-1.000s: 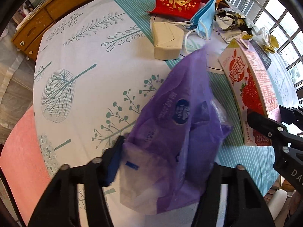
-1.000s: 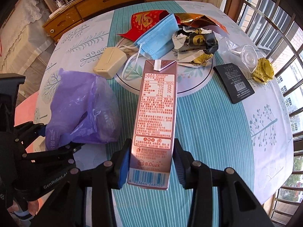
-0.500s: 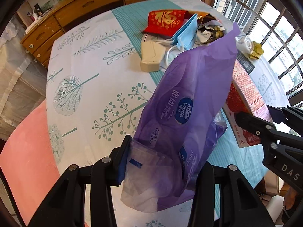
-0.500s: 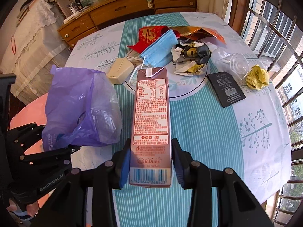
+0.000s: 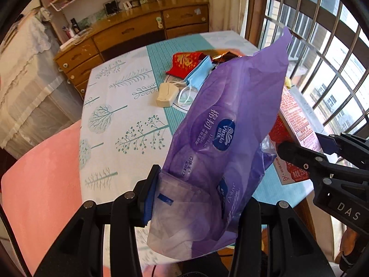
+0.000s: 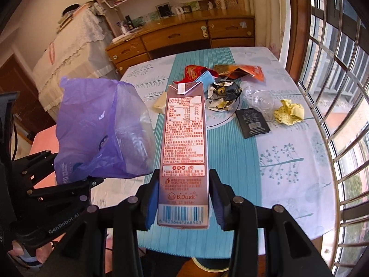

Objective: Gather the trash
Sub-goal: 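Carry the purple bag and pink carton over the bin with both tools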

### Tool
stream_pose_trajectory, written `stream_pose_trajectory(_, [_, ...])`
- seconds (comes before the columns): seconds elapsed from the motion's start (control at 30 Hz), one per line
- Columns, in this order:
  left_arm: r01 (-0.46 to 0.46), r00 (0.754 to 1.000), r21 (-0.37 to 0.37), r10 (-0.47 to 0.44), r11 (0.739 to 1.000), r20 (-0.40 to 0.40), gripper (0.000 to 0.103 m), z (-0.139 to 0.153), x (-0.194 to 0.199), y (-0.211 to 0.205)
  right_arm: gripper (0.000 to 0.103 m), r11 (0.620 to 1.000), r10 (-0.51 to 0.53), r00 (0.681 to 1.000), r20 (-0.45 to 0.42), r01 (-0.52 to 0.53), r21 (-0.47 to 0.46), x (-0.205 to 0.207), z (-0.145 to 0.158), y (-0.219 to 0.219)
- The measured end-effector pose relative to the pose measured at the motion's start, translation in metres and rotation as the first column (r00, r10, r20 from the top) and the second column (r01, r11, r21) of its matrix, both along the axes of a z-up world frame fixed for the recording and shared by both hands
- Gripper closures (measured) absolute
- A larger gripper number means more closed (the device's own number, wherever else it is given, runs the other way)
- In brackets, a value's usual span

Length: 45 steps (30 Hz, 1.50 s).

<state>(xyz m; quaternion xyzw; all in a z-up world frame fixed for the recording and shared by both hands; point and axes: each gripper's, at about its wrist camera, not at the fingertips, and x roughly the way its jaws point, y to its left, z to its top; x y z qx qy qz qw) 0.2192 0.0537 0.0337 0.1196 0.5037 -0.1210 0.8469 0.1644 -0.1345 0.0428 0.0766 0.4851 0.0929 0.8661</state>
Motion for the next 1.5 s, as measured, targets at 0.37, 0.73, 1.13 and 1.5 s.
stream_pose_trajectory(0.37, [-0.109, 0.993, -0.013, 0.11, 0.994, 0.048, 0.06, 0.025, -0.135, -0.072, 0.063, 0.993, 0.116, 0.993, 0.036, -0.116, 0.006, -0.101, 0.017, -0.079])
stream_pose_trajectory(0.73, [-0.067, 0.997, 0.071, 0.07, 0.995, -0.04, 0.06, 0.006, -0.223, -0.112, 0.063, 0.99, 0.106, 0.987, -0.122, -0.093, 0.102, -0.169, -0.025, -0.117])
stream_pose_trajectory(1.13, [-0.029, 0.951, 0.071, 0.049, 0.997, -0.306, 0.06, -0.123, -0.246, -0.1, 0.063, 0.992, 0.008, 0.926, -0.377, 0.041, 0.121, -0.22, -0.164, -0.098])
stream_pose_trajectory(1.5, [-0.023, 0.901, 0.118, 0.072, 0.993, -0.428, 0.059, -0.305, -0.245, -0.096, 0.063, 0.978, -0.084, 0.83, -0.552, 0.174, 0.113, -0.227, -0.354, -0.081])
